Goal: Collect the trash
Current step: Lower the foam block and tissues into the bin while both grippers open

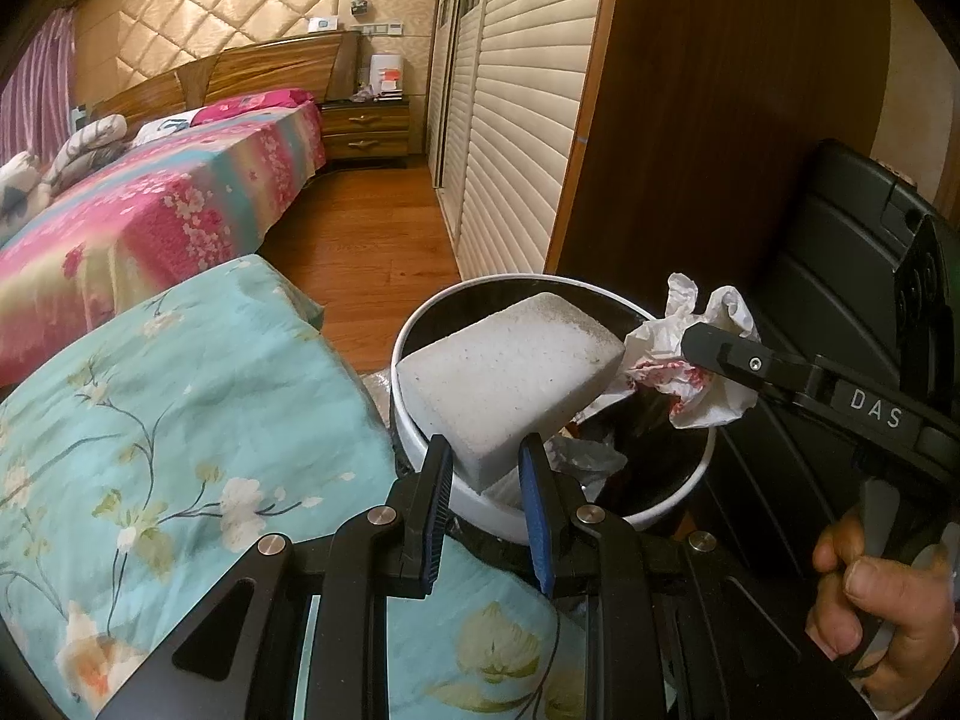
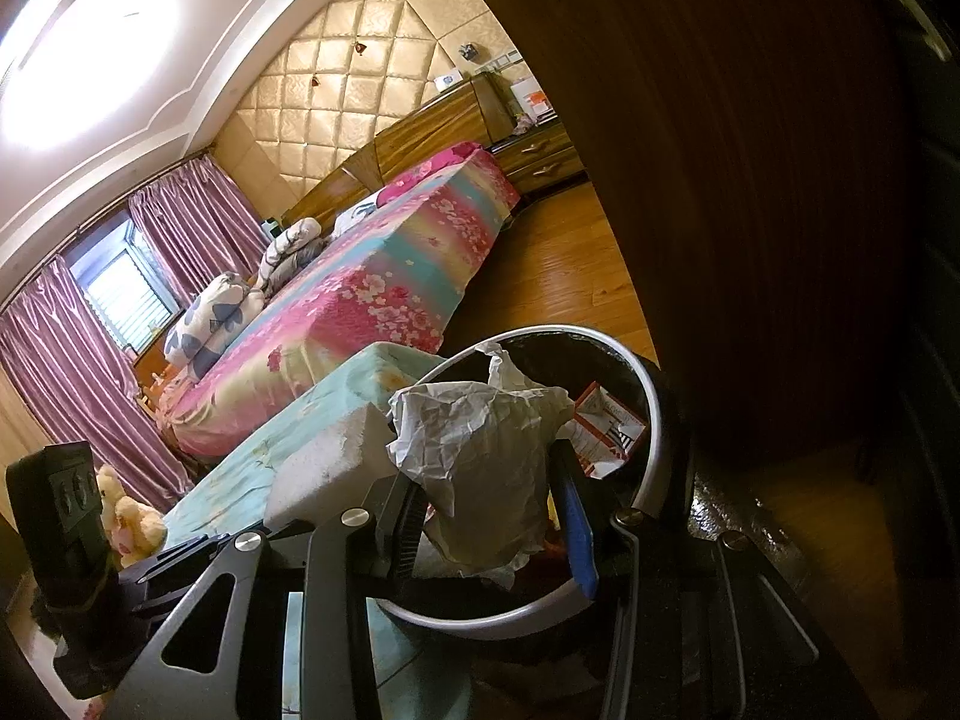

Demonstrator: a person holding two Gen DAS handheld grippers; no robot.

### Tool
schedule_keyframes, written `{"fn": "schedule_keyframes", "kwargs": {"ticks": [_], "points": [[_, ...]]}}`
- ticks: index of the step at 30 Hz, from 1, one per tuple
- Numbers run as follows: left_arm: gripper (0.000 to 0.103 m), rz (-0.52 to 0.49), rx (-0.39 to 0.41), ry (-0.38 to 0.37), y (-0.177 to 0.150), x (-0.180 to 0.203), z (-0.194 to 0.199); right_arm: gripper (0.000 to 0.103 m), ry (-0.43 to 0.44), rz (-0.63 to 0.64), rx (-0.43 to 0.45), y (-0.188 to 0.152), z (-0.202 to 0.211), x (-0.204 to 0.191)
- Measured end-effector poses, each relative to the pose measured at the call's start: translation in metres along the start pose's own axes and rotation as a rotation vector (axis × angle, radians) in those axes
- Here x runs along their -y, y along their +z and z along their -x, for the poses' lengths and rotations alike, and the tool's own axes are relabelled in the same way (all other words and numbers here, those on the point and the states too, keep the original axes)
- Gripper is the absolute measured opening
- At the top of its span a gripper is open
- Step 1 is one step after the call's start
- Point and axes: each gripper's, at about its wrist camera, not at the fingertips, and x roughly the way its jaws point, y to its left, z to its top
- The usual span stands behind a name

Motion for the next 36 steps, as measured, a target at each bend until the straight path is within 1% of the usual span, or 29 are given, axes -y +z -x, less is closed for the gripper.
{"fn": "schedule_keyframes", "kwargs": {"ticks": [22, 36], "points": [[0.021, -0.017, -0.008, 0.005, 0.012, 0.011, -0.007, 0.04, -0.02, 0.002, -0.018, 0.007, -0.009, 0.003], [0.022, -0.018, -0.016, 0.003, 0.014, 0.01, -0.011, 0.041, -0.024, -0.003, -0.024, 0.009, -0.01, 0.006]]}}
